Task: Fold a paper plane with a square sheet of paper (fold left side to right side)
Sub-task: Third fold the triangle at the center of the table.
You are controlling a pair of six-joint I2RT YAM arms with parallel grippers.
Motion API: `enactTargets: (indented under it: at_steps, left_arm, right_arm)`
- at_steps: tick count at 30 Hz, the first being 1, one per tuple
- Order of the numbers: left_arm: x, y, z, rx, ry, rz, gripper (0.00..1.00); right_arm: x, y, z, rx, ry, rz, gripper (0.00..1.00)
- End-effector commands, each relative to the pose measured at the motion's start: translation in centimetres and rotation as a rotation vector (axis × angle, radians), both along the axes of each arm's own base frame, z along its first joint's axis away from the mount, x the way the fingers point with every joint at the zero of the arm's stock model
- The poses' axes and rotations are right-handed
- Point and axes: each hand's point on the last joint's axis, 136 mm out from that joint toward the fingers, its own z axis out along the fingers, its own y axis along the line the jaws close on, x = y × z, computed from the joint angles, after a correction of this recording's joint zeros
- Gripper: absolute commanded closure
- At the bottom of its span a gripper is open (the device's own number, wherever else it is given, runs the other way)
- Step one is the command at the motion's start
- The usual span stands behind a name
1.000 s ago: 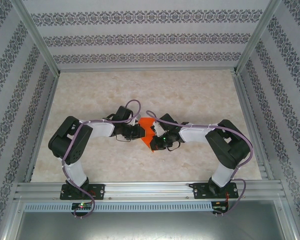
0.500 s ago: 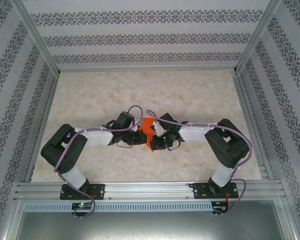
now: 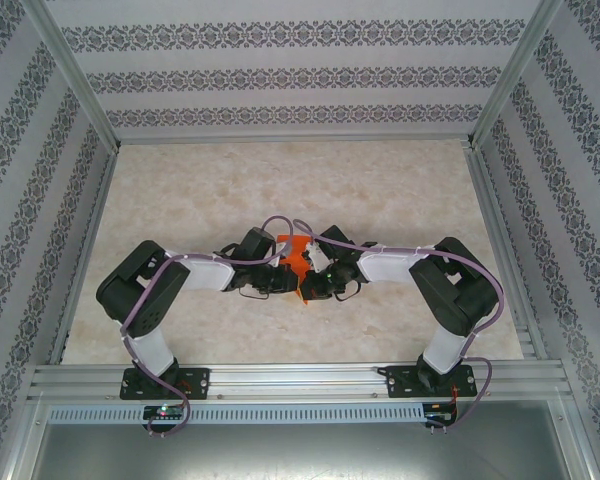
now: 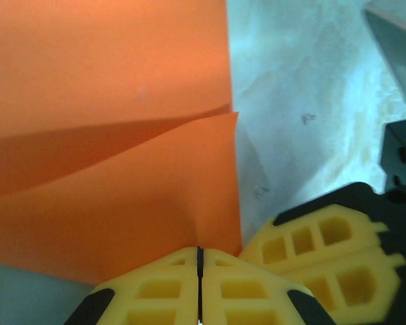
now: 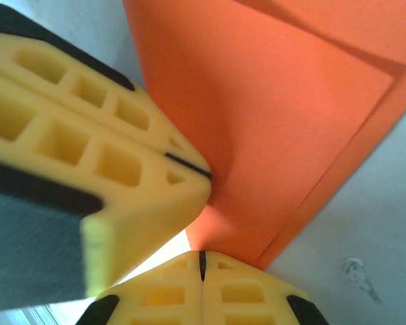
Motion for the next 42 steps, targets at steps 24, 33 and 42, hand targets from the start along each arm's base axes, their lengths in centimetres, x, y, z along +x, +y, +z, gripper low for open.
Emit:
enactTargets:
  at_steps: [24,33,42]
  left_arm:
    - [6.2,5.6,-2.5,0.238,-0.087,0.123,0.94]
    - [8.7,8.3,-2.7,0.234,-0.111,0.191,0.93]
    - [10.4,10.5,-3.1,0.234,-0.113,0.235,0.93]
  right_arm:
    - [-3.4,-5.2,-5.0,-0.259,0.125,0.001,1.00]
    - [-3.5,-5.1,-5.0,-0.252,0.130,0.000,1.00]
    - [-3.7,-5.2,-4.9,-0.250,0.137,0.000,1.00]
